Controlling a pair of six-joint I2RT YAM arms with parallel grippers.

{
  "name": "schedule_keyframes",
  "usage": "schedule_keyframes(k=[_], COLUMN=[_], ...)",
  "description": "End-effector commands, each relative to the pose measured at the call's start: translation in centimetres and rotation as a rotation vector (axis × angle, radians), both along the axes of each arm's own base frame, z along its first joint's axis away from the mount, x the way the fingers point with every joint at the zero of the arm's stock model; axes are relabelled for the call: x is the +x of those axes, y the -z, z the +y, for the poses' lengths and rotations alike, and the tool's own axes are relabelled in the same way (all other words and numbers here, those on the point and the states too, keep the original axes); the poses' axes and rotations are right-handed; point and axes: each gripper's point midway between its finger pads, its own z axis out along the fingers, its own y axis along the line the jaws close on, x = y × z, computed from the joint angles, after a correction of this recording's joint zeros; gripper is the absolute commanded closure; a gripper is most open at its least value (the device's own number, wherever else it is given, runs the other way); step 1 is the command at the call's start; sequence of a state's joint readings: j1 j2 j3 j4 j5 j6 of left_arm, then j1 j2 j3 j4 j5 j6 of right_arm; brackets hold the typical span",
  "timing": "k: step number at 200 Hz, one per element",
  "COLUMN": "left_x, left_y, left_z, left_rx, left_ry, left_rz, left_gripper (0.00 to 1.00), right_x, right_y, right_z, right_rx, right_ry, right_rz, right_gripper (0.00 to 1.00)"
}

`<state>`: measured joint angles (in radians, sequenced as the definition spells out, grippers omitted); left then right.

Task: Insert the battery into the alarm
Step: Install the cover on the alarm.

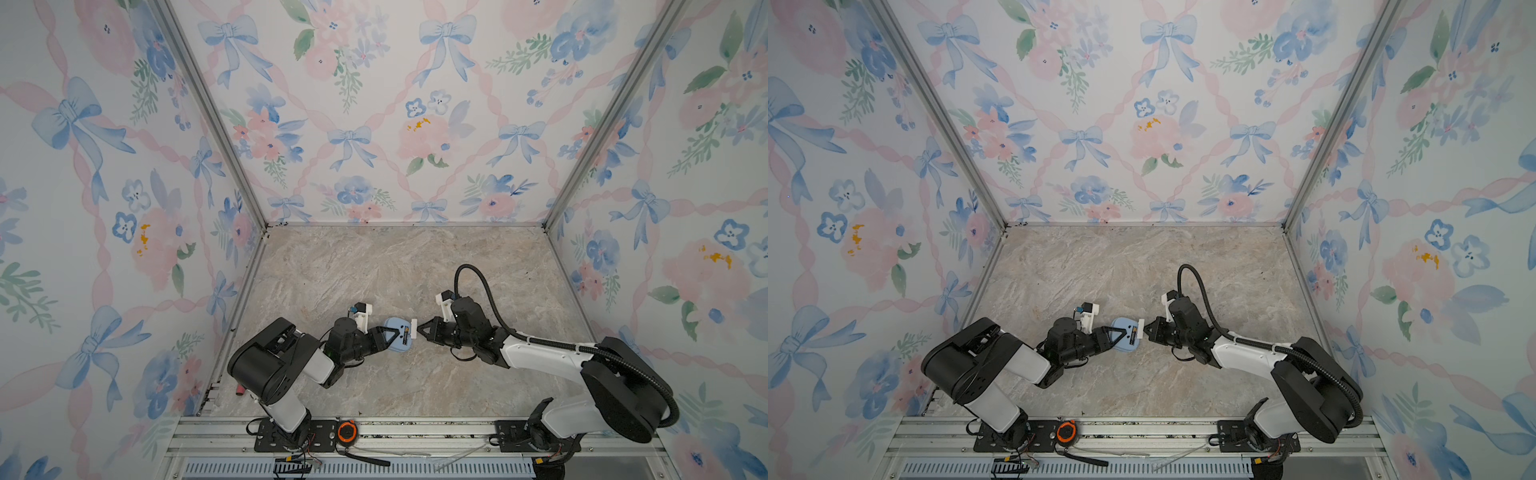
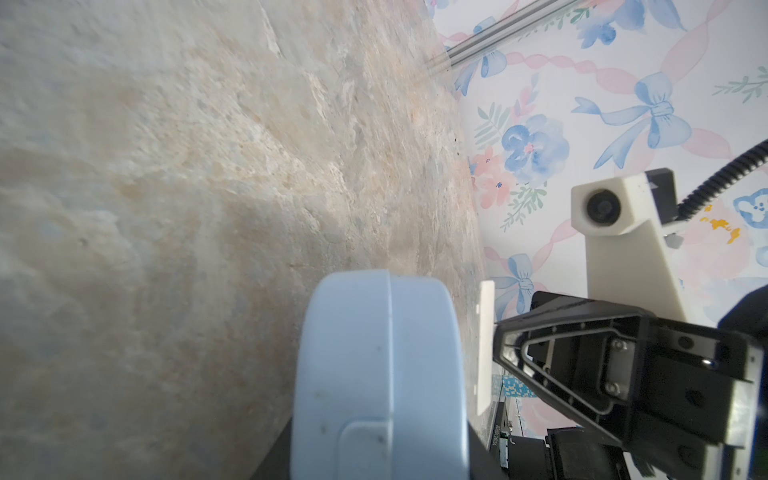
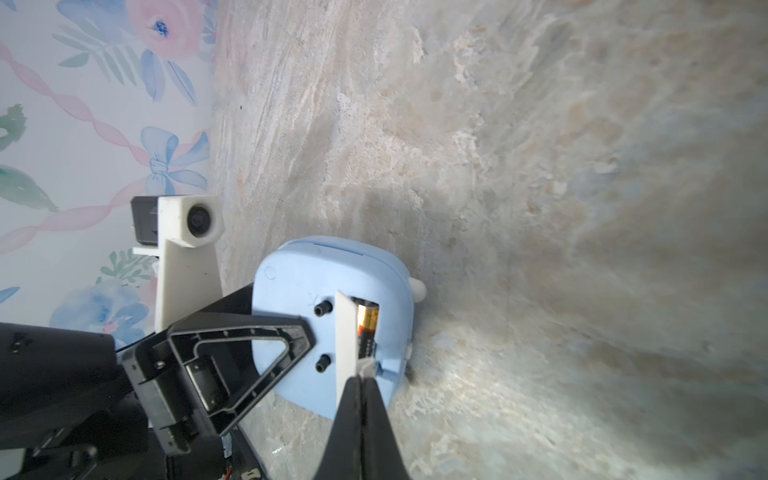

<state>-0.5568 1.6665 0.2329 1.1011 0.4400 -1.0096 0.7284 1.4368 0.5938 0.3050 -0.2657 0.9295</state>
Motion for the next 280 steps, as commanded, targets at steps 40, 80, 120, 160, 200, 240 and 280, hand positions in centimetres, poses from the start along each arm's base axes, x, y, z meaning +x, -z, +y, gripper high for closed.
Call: schedule_keyframes(k=[40, 80, 120, 160, 200, 240, 280], left_x=[-2.9, -2.9, -2.9, -3.0, -3.0, -3.1, -3.1], left_y=[6.2, 6.4, 6.4, 6.4, 6.5, 6.5, 6.5], left_z=[2.6, 2.6, 2.7, 2.7, 2.6, 2.7, 2.7], left_rx=[0.172, 0.174, 0.172, 0.172, 0.173, 0.175, 0.174], left_ry=[-0.034, -0.03, -0.039, -0.035, -0.035, -0.036, -0.033], left_rz=[0.191, 0.197, 0.198, 0.2, 0.201, 0.204, 0.205], left_gripper=[1.0, 1.0, 1.0, 1.0, 1.0, 1.0, 1.0], right_x=[-0.1, -0.5, -0.6, -0.8, -1.1, -1.3, -1.6], right_y=[0.9, 1.3, 2.1, 2.6, 2.9, 3.5, 3.2], right_z=[2.3, 1.8, 1.8, 2.0, 2.5, 2.0, 1.8], right_rx=[0.063, 0.06, 0.071, 0.074, 0.079, 0.074, 0.083], right_ry=[-0.021, -0.006, 0.013, 0.012, 0.0, 0.018, 0.011], right_rz=[0.038, 0.044, 0.07, 0.078, 0.088, 0.1, 0.099], right_gripper=[1.0, 1.0, 1.0, 1.0, 1.0, 1.0, 1.0])
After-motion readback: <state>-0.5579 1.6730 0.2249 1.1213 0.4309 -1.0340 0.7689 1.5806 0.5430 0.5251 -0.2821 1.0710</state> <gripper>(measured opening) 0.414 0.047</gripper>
